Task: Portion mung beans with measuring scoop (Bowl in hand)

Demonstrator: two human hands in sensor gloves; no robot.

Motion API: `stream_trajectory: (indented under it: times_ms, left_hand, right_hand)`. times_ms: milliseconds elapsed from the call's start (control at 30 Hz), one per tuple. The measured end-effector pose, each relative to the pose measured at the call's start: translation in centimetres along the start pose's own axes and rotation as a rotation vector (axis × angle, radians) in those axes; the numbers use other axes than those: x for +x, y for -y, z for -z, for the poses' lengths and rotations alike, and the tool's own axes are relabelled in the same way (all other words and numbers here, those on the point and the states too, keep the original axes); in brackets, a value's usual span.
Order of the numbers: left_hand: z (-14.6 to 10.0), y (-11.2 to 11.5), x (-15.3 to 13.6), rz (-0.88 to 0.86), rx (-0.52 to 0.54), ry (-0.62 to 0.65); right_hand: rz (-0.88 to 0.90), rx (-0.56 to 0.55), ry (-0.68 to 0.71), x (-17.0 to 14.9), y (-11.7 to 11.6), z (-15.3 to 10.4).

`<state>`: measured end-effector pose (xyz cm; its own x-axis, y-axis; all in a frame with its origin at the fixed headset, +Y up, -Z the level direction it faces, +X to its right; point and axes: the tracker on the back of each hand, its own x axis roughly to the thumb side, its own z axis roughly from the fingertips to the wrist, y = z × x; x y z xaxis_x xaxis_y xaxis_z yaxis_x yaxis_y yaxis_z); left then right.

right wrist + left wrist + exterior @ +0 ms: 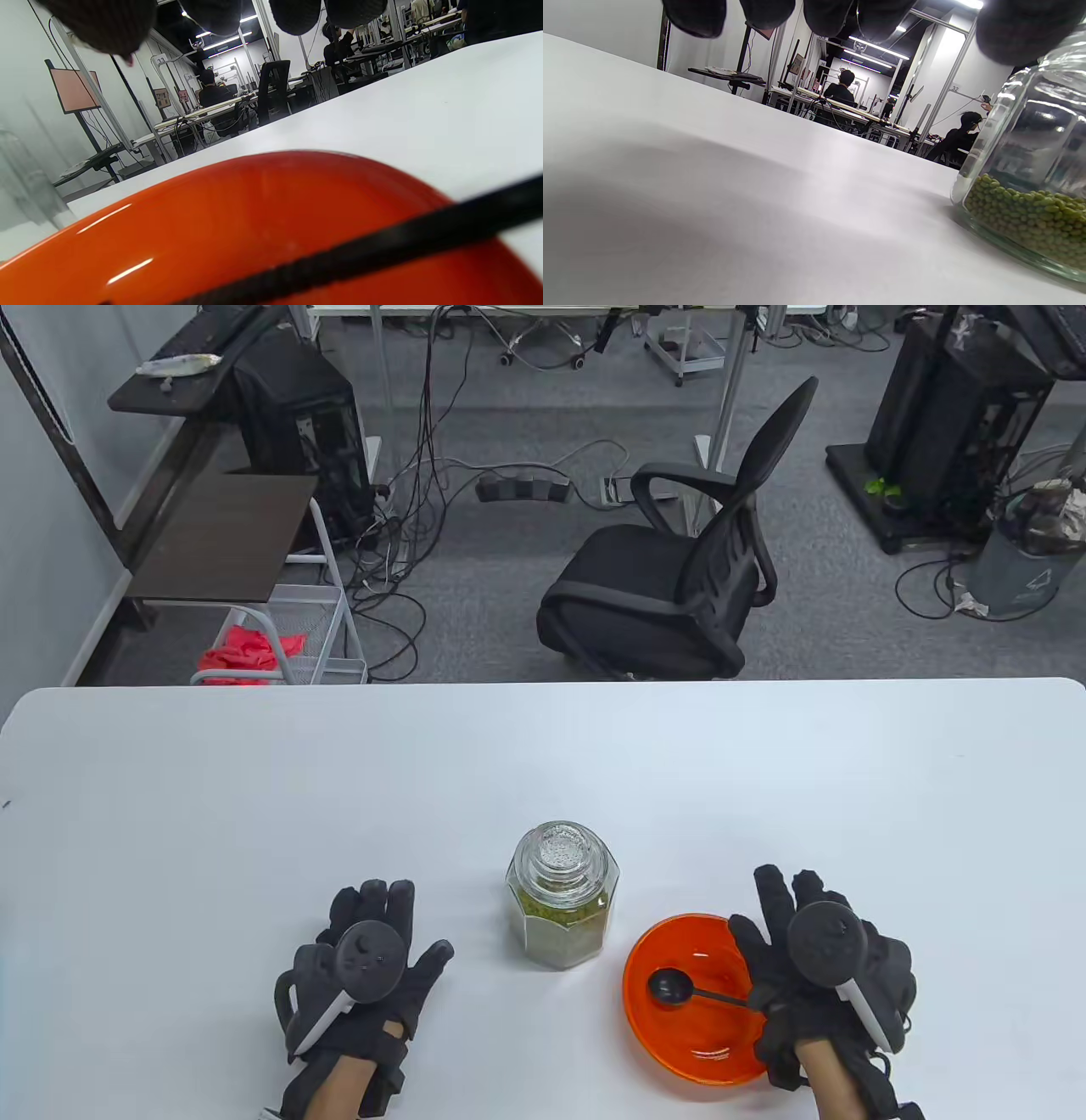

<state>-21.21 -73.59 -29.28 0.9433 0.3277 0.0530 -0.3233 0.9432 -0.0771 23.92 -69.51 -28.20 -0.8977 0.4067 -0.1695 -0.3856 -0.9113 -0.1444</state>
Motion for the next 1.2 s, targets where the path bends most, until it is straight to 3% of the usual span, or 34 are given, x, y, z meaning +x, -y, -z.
stream_trajectory:
  times_ms: [500,1200]
  left_hand:
    - [0.1,-0.9,2.3,0.018,0.006,0.058]
    - [2.5,-3.8,8.6,0.03,0.001,0.197]
  right_hand:
    - [0.067,-0.017,0.003,-0.3,0.3,-0.3]
    - [0.087,-0.025,0.017,-0.8,0.6,-0.9]
